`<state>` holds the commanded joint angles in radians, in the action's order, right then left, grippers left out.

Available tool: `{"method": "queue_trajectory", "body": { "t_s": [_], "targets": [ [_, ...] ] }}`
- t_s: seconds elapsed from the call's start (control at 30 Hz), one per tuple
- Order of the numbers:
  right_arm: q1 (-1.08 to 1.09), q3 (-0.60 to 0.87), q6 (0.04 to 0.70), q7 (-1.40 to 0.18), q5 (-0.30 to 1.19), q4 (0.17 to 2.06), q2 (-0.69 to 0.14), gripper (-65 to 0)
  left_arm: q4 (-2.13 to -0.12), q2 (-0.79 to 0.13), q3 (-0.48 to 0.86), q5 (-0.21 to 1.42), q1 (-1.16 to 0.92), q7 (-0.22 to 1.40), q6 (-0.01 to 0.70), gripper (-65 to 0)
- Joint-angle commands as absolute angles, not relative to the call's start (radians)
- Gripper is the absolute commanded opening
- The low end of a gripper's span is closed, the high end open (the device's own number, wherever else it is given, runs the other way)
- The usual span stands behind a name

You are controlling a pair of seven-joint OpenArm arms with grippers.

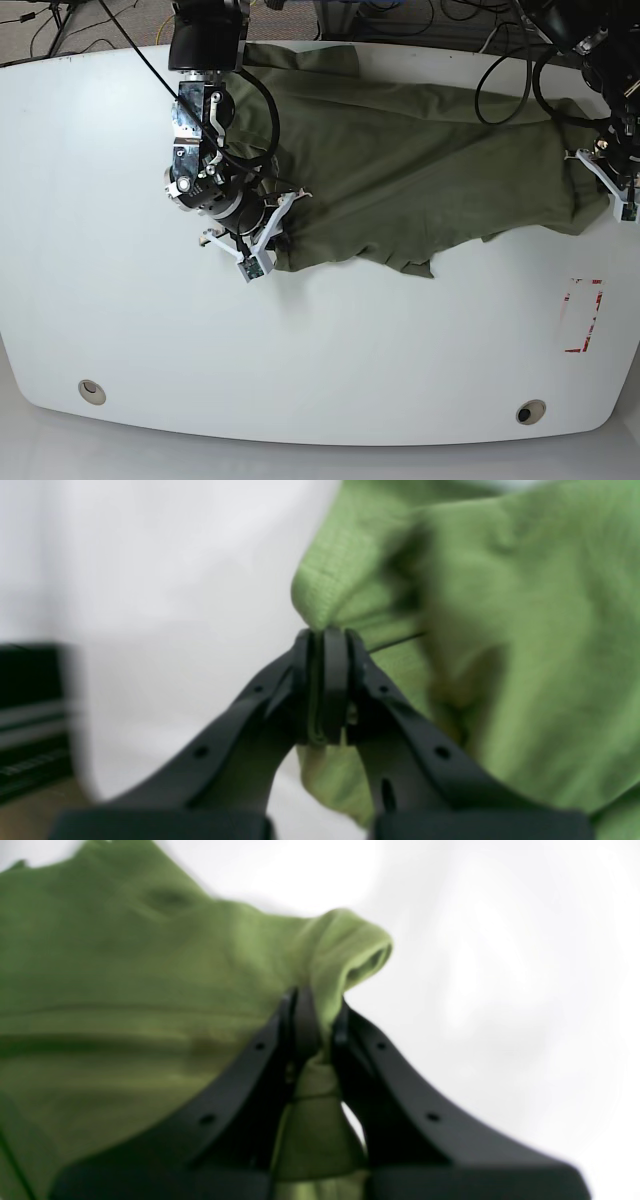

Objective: Layout the t-shirt on the table in an organized manner, then fold the t-shirt properly
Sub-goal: 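Lift the t-shirt with both grippers and drag it across the table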

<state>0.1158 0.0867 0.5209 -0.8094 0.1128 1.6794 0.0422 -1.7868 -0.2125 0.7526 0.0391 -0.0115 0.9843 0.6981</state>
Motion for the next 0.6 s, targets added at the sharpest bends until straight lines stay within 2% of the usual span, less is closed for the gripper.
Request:
{"method": "queue_trajectory", "body": {
  "t_s": [0.23,0.6],
  "targets": [
    [0.208,0.087,0.521,-0.820,0.108,1.748,-0.010,-64.7,-1.913,-0.214,0.670,0.038,0.116,1.072,0.698,-65.0],
    [0.446,0.087,0.522,-0.822,0.116,1.811,-0.133,-64.4,-1.925,-0.236,0.654,0.031,0.470,1.274,0.698,-65.0]
  ]
}}
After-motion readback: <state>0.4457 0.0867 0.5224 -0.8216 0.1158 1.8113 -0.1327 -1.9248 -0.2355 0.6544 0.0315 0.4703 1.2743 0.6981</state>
